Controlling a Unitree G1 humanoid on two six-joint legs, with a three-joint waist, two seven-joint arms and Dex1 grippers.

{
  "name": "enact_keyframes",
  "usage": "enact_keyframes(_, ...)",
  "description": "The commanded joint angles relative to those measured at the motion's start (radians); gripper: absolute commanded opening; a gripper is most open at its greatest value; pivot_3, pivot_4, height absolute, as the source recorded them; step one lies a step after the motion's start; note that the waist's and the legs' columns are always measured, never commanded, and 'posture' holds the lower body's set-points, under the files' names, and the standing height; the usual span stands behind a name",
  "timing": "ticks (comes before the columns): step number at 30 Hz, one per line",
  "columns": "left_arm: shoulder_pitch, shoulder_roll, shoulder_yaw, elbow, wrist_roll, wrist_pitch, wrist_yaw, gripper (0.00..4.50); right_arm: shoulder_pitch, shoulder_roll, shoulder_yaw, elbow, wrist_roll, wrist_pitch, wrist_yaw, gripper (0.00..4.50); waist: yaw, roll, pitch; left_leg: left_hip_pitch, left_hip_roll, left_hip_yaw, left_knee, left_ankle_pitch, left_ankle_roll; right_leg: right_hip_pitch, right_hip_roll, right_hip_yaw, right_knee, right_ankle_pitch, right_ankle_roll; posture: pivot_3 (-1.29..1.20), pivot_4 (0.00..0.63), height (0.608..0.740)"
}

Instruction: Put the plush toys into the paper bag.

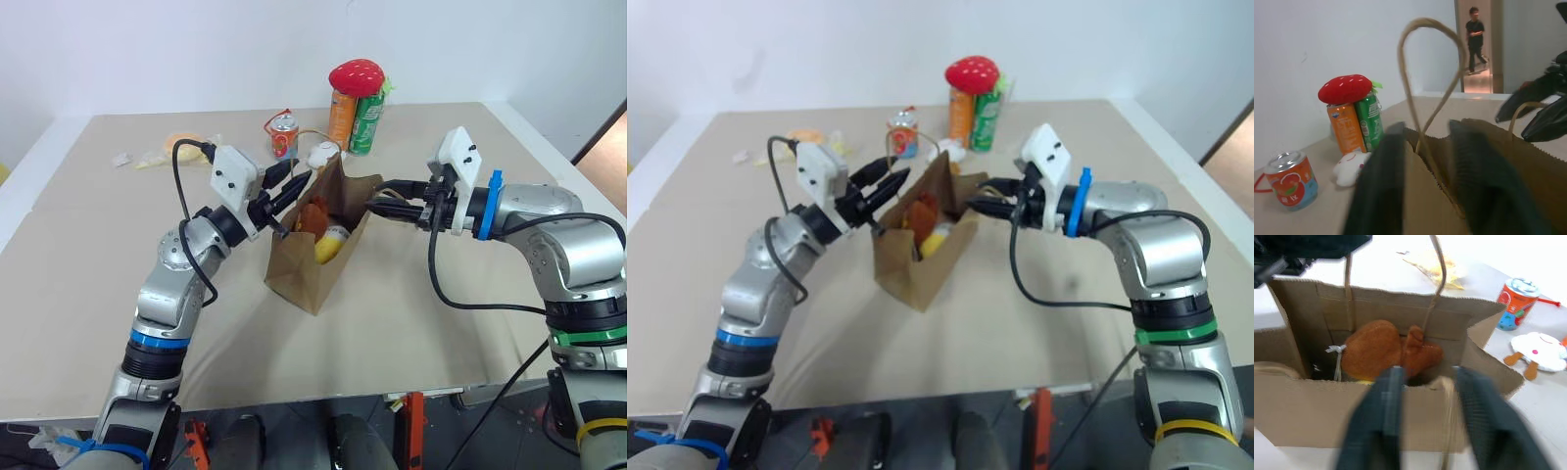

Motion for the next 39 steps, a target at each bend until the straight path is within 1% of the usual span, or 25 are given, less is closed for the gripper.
enact_keyframes(1,0.009,0.021,0.020,-0.069,-0.031,0.017,-0.020,3.29,-0.051,-0.001,-0.112,-0.040,0.099,0.075,-0.022,3.73,0.000,0.000,0.000,0.000,0.000,0.000,0.000,0.000,0.000,0.000,0.000,0.000,0.000,0.000,0.000,0.00,0.150,0.740)
enact_keyframes(3,0.016,0.028,0.024,-0.084,-0.053,0.034,-0.029,4.15,-0.064,0.009,-0.164,-0.039,0.152,0.128,-0.051,4.49,0.000,0.000,0.000,0.000,0.000,0.000,0.000,0.000,0.000,0.000,0.000,0.000,0.000,0.000,0.000,0.00,0.150,0.740)
enact_keyframes(4,0.017,0.028,0.032,-0.094,-0.074,0.049,-0.030,4.37,-0.073,0.010,-0.191,-0.029,0.174,0.156,-0.070,4.50,0.000,0.000,0.000,0.000,0.000,0.000,0.000,0.000,0.000,0.000,0.000,0.000,0.000,0.000,0.000,0.00,0.150,0.740)
enact_keyframes(7,0.016,0.035,0.059,-0.125,-0.154,0.120,-0.041,4.37,-0.094,0.008,-0.267,0.023,0.210,0.203,-0.129,4.50,0.001,0.000,0.000,0.000,0.000,0.000,0.000,0.000,0.000,0.000,0.000,0.000,0.000,0.000,0.000,0.00,0.150,0.740)
enact_keyframes(9,0.021,0.055,0.086,-0.153,-0.226,0.184,-0.059,4.37,-0.081,-0.020,-0.292,0.062,0.203,0.203,-0.133,4.50,0.000,0.000,0.000,0.000,0.000,0.000,0.000,0.000,0.000,0.000,0.000,0.000,0.000,0.000,0.000,0.00,0.150,0.740)
enact_keyframes(11,0.033,0.092,0.116,-0.187,-0.313,0.253,-0.090,4.37,-0.043,-0.071,-0.296,0.110,0.159,0.165,-0.109,4.50,0.000,0.000,0.000,0.000,0.000,0.000,0.000,0.000,0.000,0.000,0.000,0.000,0.000,0.000,0.000,0.00,0.150,0.740)
enact_keyframes(13,0.053,0.134,0.131,-0.212,-0.360,0.298,-0.116,4.37,0.016,-0.126,-0.264,0.143,0.103,0.097,-0.063,4.50,0.000,0.000,0.000,0.000,0.000,0.000,0.000,0.000,0.000,0.000,0.000,0.000,0.000,-0.001,0.000,0.00,0.150,0.740)
enact_keyframes(15,0.087,0.185,0.139,-0.236,-0.379,0.325,-0.140,4.50,0.097,-0.173,-0.221,0.162,0.031,0.008,-0.024,3.98,0.000,0.000,0.000,0.000,0.000,0.001,0.000,-0.001,0.002,0.000,0.000,0.000,0.000,-0.001,0.000,0.00,0.150,0.740)
enact_keyframes(16,0.106,0.207,0.144,-0.246,-0.379,0.331,-0.148,4.50,0.139,-0.196,-0.196,0.148,0.007,-0.022,0.005,3.87,0.000,0.000,0.000,0.000,0.000,0.001,-0.001,-0.001,0.002,0.000,0.000,0.001,0.000,-0.002,0.000,0.00,0.150,0.740)
enact_keyframes(17,0.124,0.221,0.151,-0.254,-0.377,0.330,-0.150,4.50,0.174,-0.211,-0.178,0.124,-0.005,-0.038,0.029,3.52,0.000,0.000,0.000,0.000,0.000,0.001,-0.001,-0.001,0.002,0.000,0.000,0.001,0.000,-0.002,0.000,0.00,0.150,0.740)
enact_keyframes(19,0.160,0.241,0.167,-0.268,-0.381,0.329,-0.144,4.50,0.230,-0.234,-0.147,0.055,-0.003,-0.038,0.076,2.64,-0.003,0.000,0.000,0.001,0.000,0.002,-0.002,-0.002,0.003,0.000,0.000,0.002,0.000,-0.002,0.000,0.00,0.150,0.740)
enact_keyframes(20,0.181,0.248,0.170,-0.278,-0.376,0.323,-0.140,4.50,0.250,-0.238,-0.137,0.002,0.023,-0.019,0.100,2.12,-0.006,0.001,0.000,0.002,0.001,0.003,-0.002,-0.002,0.003,-0.001,0.000,0.003,0.000,-0.002,0.000,0.00,0.150,0.740)
enact_keyframes(23,0.247,0.260,0.165,-0.317,-0.361,0.305,-0.138,4.50,0.280,-0.230,-0.115,-0.166,0.140,0.095,0.153,0.73,-0.016,0.002,0.001,0.002,0.002,0.005,-0.002,-0.002,0.003,-0.001,0.001,0.004,0.000,-0.002,0.000,0.00,0.150,0.740)
enact_keyframes(24,0.268,0.259,0.161,-0.331,-0.357,0.300,-0.135,4.50,0.281,-0.216,-0.100,-0.229,0.178,0.131,0.152,0.16,-0.016,0.002,0.001,0.002,0.003,0.005,-0.002,-0.002,0.003,-0.001,0.002,0.004,0.000,-0.001,0.000,0.00,0.150,0.740)
enact_keyframes(25,0.284,0.255,0.157,-0.344,-0.354,0.296,-0.131,4.50,0.278,-0.205,-0.083,-0.279,0.206,0.171,0.140,0.07,-0.016,0.002,0.001,0.002,0.003,0.005,-0.001,-0.002,0.003,-0.001,0.003,0.004,0.000,-0.001,0.000,0.00,0.150,0.740)
enact_keyframes(27,0.304,0.242,0.148,-0.371,-0.360,0.299,-0.115,4.50,0.264,-0.166,-0.053,-0.348,0.232,0.193,0.108,0.07,-0.014,0.000,0.002,0.002,0.005,0.004,0.000,-0.002,0.002,0.000,0.005,0.004,0.000,-0.002,-0.001,0.00,0.150,0.740)
enact_keyframes(31,0.334,0.246,0.123,-0.401,-0.371,0.312,-0.118,4.50,0.212,-0.077,-0.013,-0.399,0.264,0.213,0.050,0.07,-0.012,0.000,0.002,0.001,0.007,0.004,0.004,-0.002,0.002,0.000,0.008,0.005,0.000,-0.004,-0.005,0.00,0.150,0.740)
enact_keyframes(34,0.346,0.261,0.102,-0.414,-0.366,0.314,-0.134,4.50,0.187,-0.032,0.036,-0.394,0.225,0.190,0.015,0.07,-0.012,0.000,0.002,0.001,0.007,0.005,0.005,-0.002,0.002,0.000,0.008,0.007,0.000,-0.004,-0.006,0.00,0.150,0.740)
enact_keyframes(39,0.344,0.274,0.051,-0.423,-0.356,0.328,-0.141,4.50,0.168,0.011,0.103,-0.345,0.137,0.122,-0.010,0.07,-0.012,-0.001,0.002,0.001,0.007,0.006,0.005,-0.002,0.002,0.000,0.008,0.008,0.000,-0.004,-0.006,0.00,0.150,0.740)
